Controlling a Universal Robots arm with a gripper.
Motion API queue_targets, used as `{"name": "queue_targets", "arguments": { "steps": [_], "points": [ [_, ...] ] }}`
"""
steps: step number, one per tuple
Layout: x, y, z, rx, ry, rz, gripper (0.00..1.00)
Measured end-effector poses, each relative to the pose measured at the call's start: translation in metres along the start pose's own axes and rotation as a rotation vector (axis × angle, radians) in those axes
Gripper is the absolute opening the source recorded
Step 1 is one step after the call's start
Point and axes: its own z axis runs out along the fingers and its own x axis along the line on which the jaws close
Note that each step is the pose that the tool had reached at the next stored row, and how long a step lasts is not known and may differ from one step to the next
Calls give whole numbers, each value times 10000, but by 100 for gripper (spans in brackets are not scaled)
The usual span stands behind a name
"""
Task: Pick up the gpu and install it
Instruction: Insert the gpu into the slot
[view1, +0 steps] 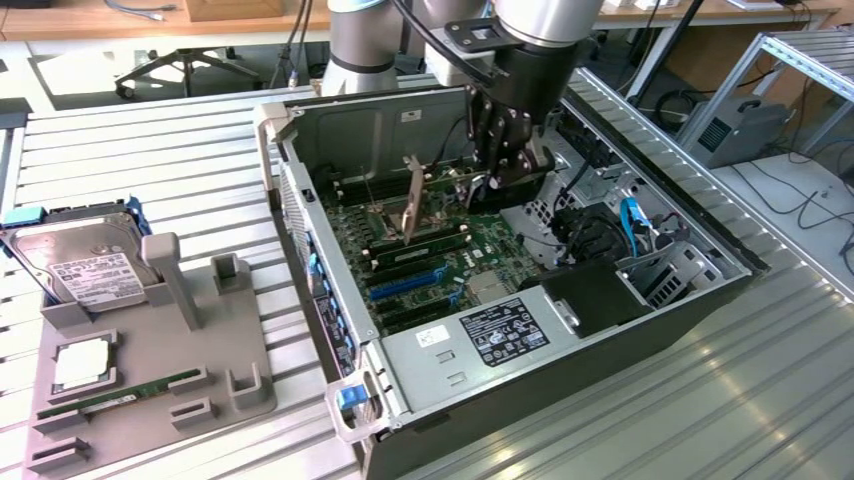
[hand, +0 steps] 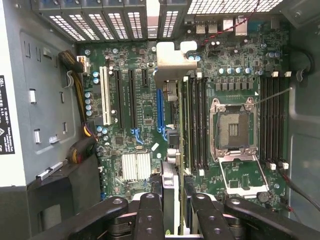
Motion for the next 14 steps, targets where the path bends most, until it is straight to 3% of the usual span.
{"name": "queue_targets", "arguments": {
  "steps": [14],
  "points": [
    [79,4,-1,0,0,-1,27]
  ]
}}
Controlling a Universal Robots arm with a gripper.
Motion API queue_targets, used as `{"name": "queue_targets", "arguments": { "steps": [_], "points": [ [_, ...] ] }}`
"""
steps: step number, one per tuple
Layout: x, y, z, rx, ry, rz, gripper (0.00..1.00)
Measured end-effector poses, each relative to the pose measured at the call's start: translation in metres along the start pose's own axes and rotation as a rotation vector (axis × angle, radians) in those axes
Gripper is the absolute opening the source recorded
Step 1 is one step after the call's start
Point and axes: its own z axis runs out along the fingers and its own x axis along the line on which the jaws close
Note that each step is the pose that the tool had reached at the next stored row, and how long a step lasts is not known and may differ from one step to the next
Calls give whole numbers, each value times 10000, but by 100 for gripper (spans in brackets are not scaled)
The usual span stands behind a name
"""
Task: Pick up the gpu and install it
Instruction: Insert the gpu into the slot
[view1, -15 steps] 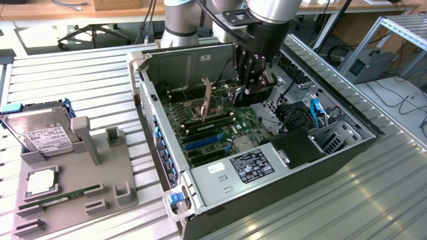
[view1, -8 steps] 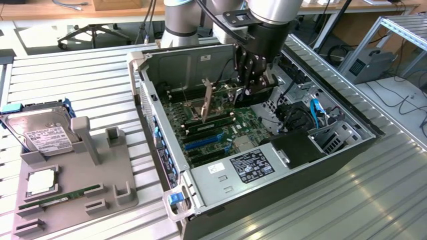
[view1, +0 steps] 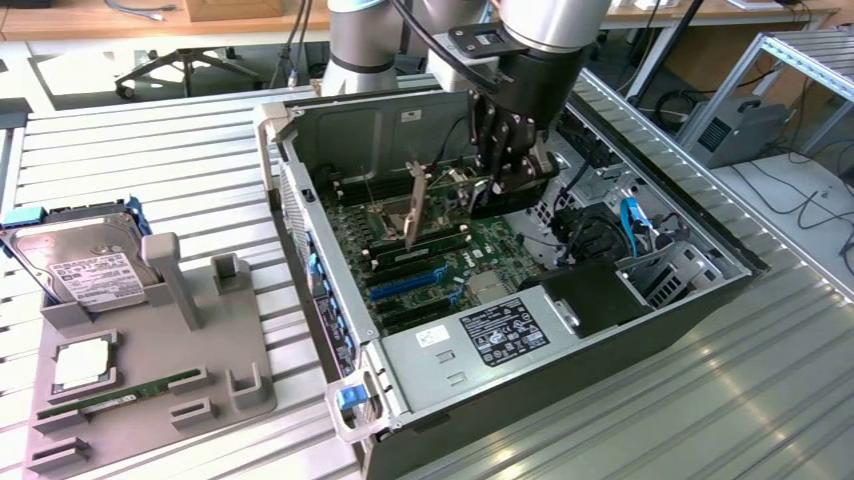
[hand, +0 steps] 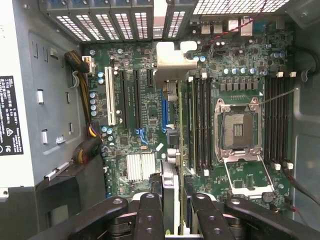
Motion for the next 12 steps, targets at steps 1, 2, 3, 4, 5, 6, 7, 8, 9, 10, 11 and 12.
{"name": "queue_targets", "arguments": {
  "steps": [1,2,3,4,5,6,7,8,9,10,11,12],
  "points": [
    [4,0,0,1,-1,0,27],
    [8,1,0,0,-1,0,27],
    [10,2,1,0,-1,1,27],
    [12,4,1,0,-1,0,27],
    [13,7,1,1,0,0,27],
    [15,12,1,1,1,0,27],
    [15,15,1,0,1,0,27],
    [16,23,2,0,0,0,27],
    [17,27,2,1,0,0,27],
    [17,32,2,0,0,0,27],
    [18,36,2,0,0,0,27],
    [18,40,3,1,0,1,27]
  ]
}}
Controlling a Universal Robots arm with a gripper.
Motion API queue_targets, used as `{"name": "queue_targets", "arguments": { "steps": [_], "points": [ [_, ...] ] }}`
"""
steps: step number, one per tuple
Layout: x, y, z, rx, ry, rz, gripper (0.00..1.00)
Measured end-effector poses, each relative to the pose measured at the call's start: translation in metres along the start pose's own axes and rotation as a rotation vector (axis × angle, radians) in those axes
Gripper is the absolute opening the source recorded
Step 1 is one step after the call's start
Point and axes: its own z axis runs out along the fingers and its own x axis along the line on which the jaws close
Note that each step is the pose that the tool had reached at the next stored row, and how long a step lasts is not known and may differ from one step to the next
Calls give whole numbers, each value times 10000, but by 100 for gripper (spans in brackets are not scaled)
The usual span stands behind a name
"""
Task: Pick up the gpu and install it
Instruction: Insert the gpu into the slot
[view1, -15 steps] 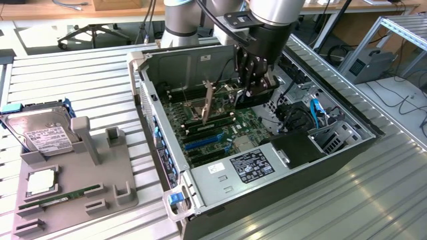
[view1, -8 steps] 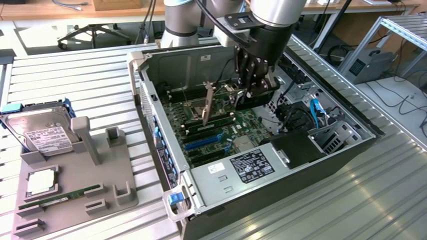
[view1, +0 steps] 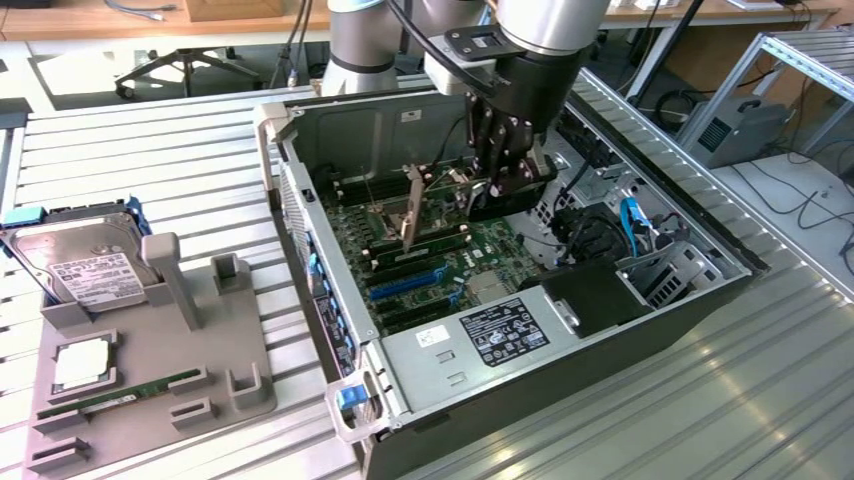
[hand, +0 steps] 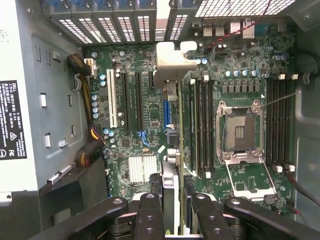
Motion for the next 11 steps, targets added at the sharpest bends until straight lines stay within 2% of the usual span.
{"name": "queue_targets", "arguments": {
  "steps": [11],
  "points": [
    [4,40,5,0,0,-1,27]
  ]
}}
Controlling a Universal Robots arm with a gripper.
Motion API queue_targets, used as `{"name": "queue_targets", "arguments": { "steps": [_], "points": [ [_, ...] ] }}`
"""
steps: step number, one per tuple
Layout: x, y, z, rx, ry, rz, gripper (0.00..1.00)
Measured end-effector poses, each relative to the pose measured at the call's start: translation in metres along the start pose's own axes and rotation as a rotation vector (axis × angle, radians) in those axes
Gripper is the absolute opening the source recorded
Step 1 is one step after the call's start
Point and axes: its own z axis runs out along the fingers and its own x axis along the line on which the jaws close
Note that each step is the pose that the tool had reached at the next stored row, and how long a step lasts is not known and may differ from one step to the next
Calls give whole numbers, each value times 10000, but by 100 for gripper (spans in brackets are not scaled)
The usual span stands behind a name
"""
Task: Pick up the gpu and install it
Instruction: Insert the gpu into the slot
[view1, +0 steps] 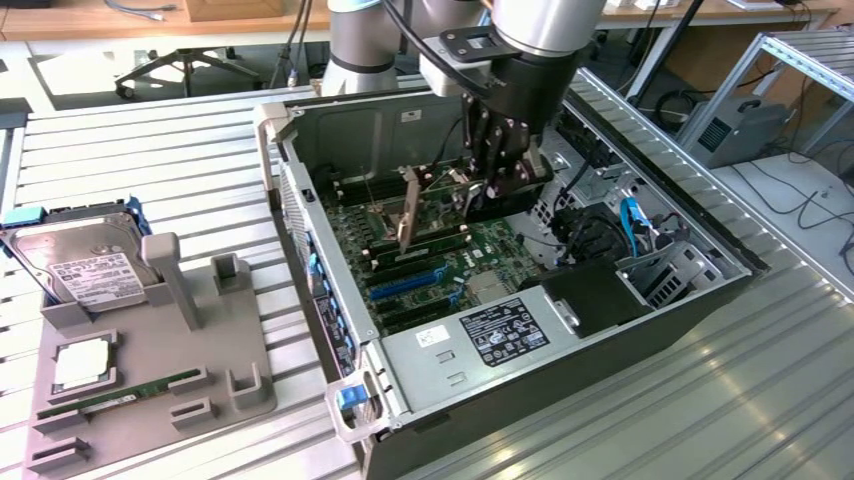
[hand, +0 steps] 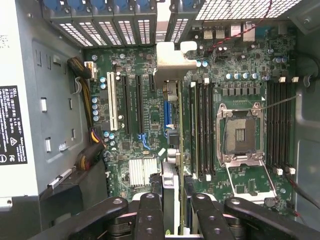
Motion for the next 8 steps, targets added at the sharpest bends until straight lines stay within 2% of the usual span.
{"name": "queue_targets", "arguments": {
  "steps": [8],
  "points": [
    [1,15,2,-1,2,0,27]
  ]
}}
